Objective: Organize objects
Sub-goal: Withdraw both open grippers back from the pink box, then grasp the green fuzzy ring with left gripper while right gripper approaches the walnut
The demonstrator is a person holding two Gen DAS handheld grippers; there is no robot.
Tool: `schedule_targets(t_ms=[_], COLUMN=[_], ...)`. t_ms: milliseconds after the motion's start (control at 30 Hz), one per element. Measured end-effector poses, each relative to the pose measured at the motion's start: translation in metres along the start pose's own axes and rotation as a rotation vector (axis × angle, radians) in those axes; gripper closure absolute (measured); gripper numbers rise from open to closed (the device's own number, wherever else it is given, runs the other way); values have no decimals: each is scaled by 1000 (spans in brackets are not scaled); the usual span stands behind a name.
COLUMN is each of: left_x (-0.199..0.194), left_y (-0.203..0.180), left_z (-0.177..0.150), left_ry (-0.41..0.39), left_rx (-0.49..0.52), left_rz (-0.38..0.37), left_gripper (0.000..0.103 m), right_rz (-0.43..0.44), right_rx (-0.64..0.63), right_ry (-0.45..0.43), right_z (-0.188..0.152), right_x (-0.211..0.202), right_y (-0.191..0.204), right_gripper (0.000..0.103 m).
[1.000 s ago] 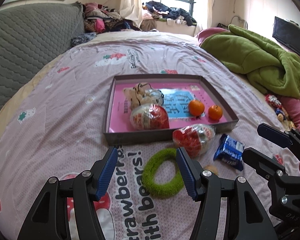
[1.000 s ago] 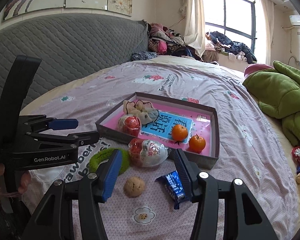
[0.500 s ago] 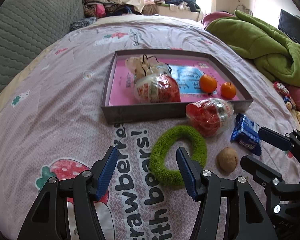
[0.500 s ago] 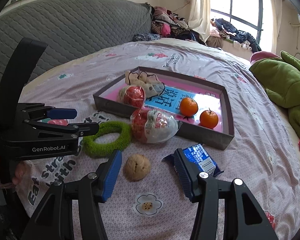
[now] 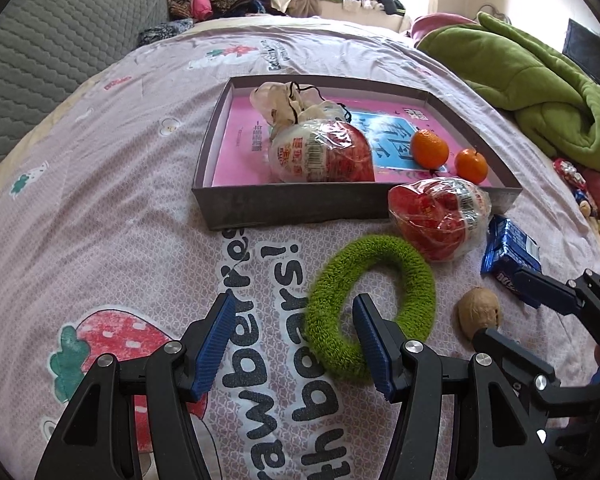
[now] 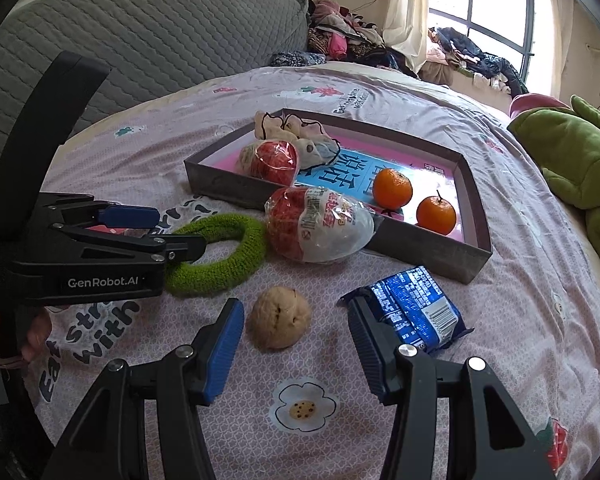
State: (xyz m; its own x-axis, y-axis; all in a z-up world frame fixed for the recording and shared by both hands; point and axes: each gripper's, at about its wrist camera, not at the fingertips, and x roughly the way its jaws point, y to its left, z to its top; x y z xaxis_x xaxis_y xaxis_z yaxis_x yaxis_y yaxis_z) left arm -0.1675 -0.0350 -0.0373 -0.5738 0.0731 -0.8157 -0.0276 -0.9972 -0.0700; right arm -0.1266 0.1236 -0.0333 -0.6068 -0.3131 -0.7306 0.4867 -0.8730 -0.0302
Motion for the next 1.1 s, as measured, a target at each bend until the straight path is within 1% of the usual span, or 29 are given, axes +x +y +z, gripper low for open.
schedule_targets(t_ms=[100, 200, 267, 500, 533, 567, 600, 633, 733, 833, 1100], left_x=[4, 6, 8, 11, 11, 11, 11, 11, 12, 10, 3], left_y=[0, 1, 2, 1, 1, 0, 0, 0, -4, -6, -5], left_z=[1, 1, 1, 1, 1, 1, 1, 1, 1, 0, -1], left_ry=[0, 0, -3, -14, -17, -22, -23, -24, -27, -33, -42], left_rx=[-1, -5, -10, -13, -12, -14, -15, -17, -14, -5, -9], left_rz=[1, -1, -8, -17, -19, -29, -38, -49, -64, -61, -65], left_gripper=[40, 40, 40, 42, 47, 51, 58, 67, 85, 87, 88], right_rz=[0, 2, 13, 24, 27, 31, 36, 41, 51, 53, 68], right_rx=[-4, -7, -3, -12, -7, -3, 3, 11, 23, 24, 20], right_ry=[-1, 11, 18, 17, 15, 14, 14, 14, 12, 9, -2], right_z=[-2, -4, -5, -7, -7, -7, -7, -6, -7, -7, -5], right_x=[4, 10, 13, 17, 17, 18, 18, 18, 18, 17, 12], right_y=[3, 6, 7, 9, 9, 8, 7, 6, 4, 4, 6], right_gripper=[49, 54, 60, 65, 69, 69, 69, 69, 69, 69, 69])
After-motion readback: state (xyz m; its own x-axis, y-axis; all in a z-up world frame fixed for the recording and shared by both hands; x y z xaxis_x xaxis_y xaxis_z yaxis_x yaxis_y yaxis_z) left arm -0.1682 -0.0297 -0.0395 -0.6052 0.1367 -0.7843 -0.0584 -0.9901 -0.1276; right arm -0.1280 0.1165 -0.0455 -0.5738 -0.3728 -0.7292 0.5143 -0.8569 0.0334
